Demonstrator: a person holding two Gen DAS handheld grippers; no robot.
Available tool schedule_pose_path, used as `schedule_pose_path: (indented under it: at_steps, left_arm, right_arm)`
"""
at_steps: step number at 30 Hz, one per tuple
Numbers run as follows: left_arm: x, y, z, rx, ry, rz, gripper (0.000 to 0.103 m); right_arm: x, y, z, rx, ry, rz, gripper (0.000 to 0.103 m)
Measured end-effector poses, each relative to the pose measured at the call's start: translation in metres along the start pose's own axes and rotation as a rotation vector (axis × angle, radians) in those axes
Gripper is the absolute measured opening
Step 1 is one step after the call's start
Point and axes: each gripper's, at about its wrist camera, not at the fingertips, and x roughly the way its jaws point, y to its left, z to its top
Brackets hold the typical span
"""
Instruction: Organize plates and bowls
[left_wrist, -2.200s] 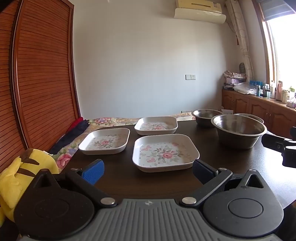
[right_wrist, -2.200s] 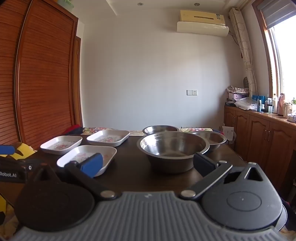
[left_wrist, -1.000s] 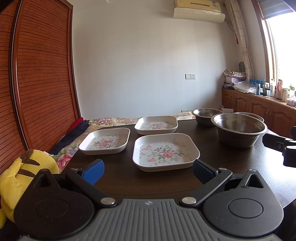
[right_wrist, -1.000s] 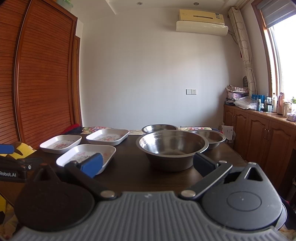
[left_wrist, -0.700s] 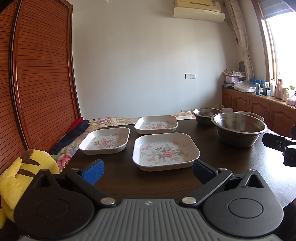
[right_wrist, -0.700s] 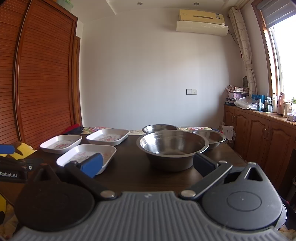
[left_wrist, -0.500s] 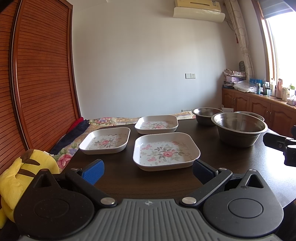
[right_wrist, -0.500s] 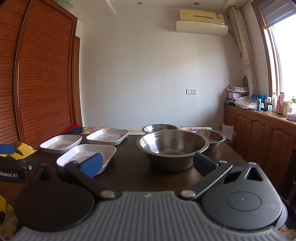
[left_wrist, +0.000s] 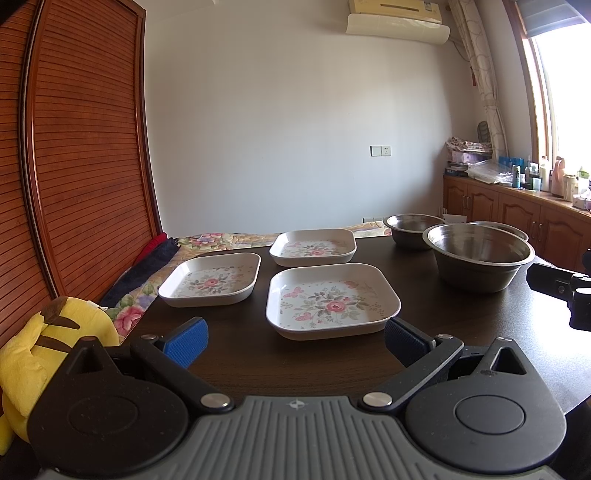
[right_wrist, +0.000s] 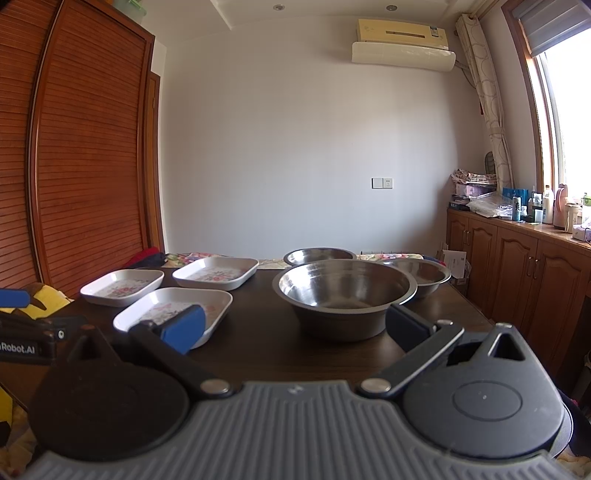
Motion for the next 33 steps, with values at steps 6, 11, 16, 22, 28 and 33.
schedule_pose_path:
  at_steps: [6, 11, 16, 22, 28, 33]
  left_arm:
    - [0.0, 0.0, 0.0, 0.0, 0.0, 0.0, 0.103]
    - [0.002, -0.001, 0.0, 0.001, 0.006, -0.001, 0.103]
    - [0.005, 0.003, -0.009, 0.011, 0.02, -0.006, 0.103]
    - [0.015, 0.004, -0.005, 0.02, 0.04, -0.022, 0.103]
    - [0.033, 0.013, 0.002, 0.014, 0.069, -0.047, 0.103]
    - [0.049, 0.028, 0.009, -0.004, 0.081, -0.053, 0.103]
  right_arm:
    - [0.0, 0.0, 0.0, 0.0, 0.0, 0.0, 0.103]
    - [0.0, 0.001, 0.0, -0.002, 0.004, 0.001, 0.103]
    - [0.004, 0.003, -0.002, -0.007, 0.013, 0.006, 0.103]
    - [0.011, 0.009, -0.002, -0.029, 0.024, 0.028, 0.103]
    - [0.026, 0.016, 0.008, -0.061, 0.054, 0.11, 0.103]
    - [0.041, 0.026, 0.019, -0.093, 0.065, 0.183, 0.103]
